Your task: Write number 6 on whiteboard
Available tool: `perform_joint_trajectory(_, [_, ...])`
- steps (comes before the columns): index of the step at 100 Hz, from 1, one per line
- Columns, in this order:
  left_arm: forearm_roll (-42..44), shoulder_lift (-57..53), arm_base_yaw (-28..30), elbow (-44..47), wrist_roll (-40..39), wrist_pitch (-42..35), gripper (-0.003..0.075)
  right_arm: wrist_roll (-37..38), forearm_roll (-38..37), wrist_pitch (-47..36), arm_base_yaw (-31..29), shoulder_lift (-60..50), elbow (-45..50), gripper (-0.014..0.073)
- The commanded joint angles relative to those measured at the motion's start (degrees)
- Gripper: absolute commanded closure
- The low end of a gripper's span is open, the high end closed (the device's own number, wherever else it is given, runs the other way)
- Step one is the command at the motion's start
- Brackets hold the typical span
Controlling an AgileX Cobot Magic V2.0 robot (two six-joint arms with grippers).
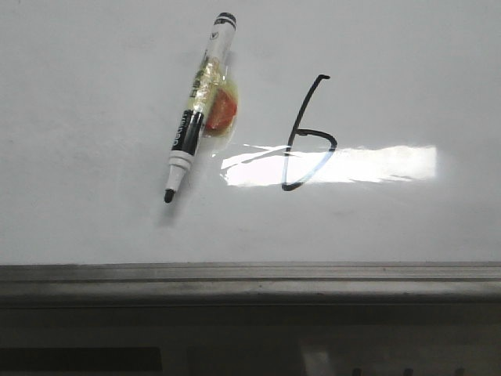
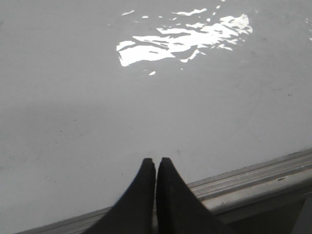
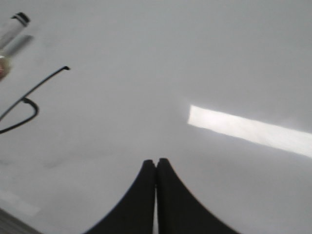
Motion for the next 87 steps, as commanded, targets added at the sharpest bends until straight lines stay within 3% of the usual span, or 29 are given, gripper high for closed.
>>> perform_joint_trajectory(1, [0.0,0.5,0.2,1.4,-0.5,-4.1,0.0741,1.0,-1.6,-0.9,-4.2,-2.4,0.8,0.0636])
perform_joint_trajectory(24, [0.0,0.5,0.2,1.4,-0.5,-4.1,0.0741,1.0,-2.3,14.2,-15.3,-14.1,0.8,0.0636])
perform_joint_trajectory(44, [-0.1,0.5,0.2,1.4,-0.5,-4.1,0.0741,1.0,-2.3,25.0,-17.4,-13.7,0.8,0.0636])
perform_joint_trajectory(87, [-0.2,0.5,0.2,1.4,-0.5,-4.1,0.0741,1.0,-2.3,24.8,-17.4,-13.7,0.8,0.0636])
